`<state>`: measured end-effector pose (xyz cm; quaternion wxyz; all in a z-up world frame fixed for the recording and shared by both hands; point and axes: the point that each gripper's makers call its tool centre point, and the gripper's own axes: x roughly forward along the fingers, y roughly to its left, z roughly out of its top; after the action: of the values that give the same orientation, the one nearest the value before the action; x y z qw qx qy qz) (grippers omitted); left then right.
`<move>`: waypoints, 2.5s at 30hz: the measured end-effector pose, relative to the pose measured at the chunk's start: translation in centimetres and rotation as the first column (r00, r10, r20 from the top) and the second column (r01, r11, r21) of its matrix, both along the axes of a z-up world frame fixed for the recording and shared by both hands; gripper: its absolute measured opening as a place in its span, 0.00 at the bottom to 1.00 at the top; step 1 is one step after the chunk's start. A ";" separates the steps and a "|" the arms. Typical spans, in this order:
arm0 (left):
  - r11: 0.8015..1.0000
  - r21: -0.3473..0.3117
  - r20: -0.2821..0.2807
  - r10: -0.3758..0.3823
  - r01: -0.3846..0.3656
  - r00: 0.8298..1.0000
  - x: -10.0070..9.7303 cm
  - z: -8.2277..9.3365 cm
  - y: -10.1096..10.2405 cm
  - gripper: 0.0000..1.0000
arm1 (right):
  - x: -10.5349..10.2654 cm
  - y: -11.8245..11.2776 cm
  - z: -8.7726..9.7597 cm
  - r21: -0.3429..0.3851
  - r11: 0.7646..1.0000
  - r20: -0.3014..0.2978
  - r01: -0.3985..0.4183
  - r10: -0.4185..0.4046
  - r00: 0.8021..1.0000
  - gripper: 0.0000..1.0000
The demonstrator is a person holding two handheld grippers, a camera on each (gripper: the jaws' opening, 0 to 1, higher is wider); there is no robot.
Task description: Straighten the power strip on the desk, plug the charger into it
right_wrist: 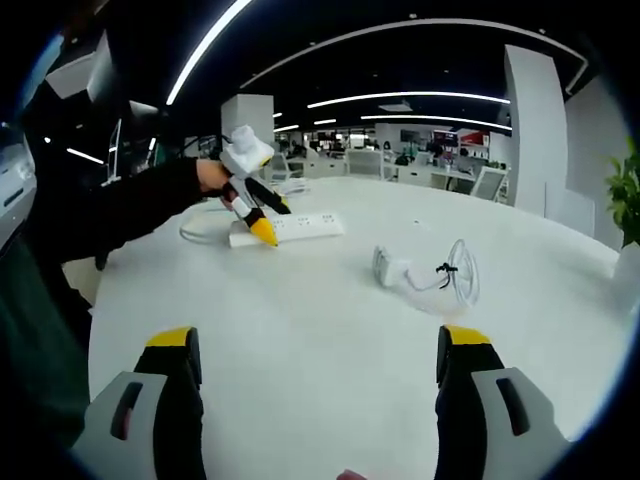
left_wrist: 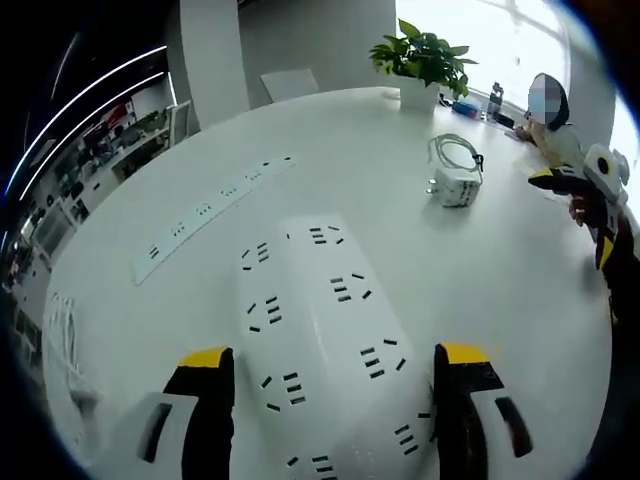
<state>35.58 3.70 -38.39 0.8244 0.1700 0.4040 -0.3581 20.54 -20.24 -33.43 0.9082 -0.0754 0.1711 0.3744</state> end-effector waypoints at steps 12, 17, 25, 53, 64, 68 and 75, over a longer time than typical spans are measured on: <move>0.999 -0.019 -0.031 0.031 -0.031 0.999 -0.1 0.0 -0.2 0.77 | -0.1 0.0 -0.2 0.000 1.000 -0.005 -0.001 0.001 1.000 0.98; 0.999 -0.019 -0.030 0.036 -0.037 0.999 -0.1 0.0 -0.2 0.76 | -0.1 0.0 -0.3 -0.001 1.000 -0.006 -0.002 0.002 1.000 0.98; 0.999 -0.013 -0.033 0.040 -0.041 0.999 0.0 -0.1 -0.3 0.76 | -0.1 0.0 -0.2 -0.001 1.000 -0.005 -0.002 0.002 1.000 0.98; 0.999 0.013 -0.044 -0.040 0.040 0.998 -0.2 -0.2 -0.9 0.76 | -0.3 0.8 -0.5 -0.010 1.000 -0.012 -0.014 0.014 1.000 0.98; 0.996 0.029 -0.057 -0.083 0.085 0.995 -0.3 -0.2 -1.3 0.76 | -0.5 0.8 -0.6 -0.008 1.000 -0.014 -0.011 0.011 1.000 0.98; 0.995 0.033 -0.066 -0.094 0.096 0.993 -0.4 -0.3 -1.3 0.76 | -0.5 0.8 -0.7 -0.008 1.000 -0.016 -0.009 0.009 1.000 0.98; 0.992 0.042 -0.081 -0.112 0.116 0.990 -0.5 -0.4 -1.4 0.76 | -0.5 0.6 -0.8 -0.009 1.000 -0.018 -0.006 0.006 1.000 0.98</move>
<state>35.07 2.32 -38.78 0.7818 0.1979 0.4341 -0.4015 20.08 -19.60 -34.19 0.9051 -0.0766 0.1806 0.3772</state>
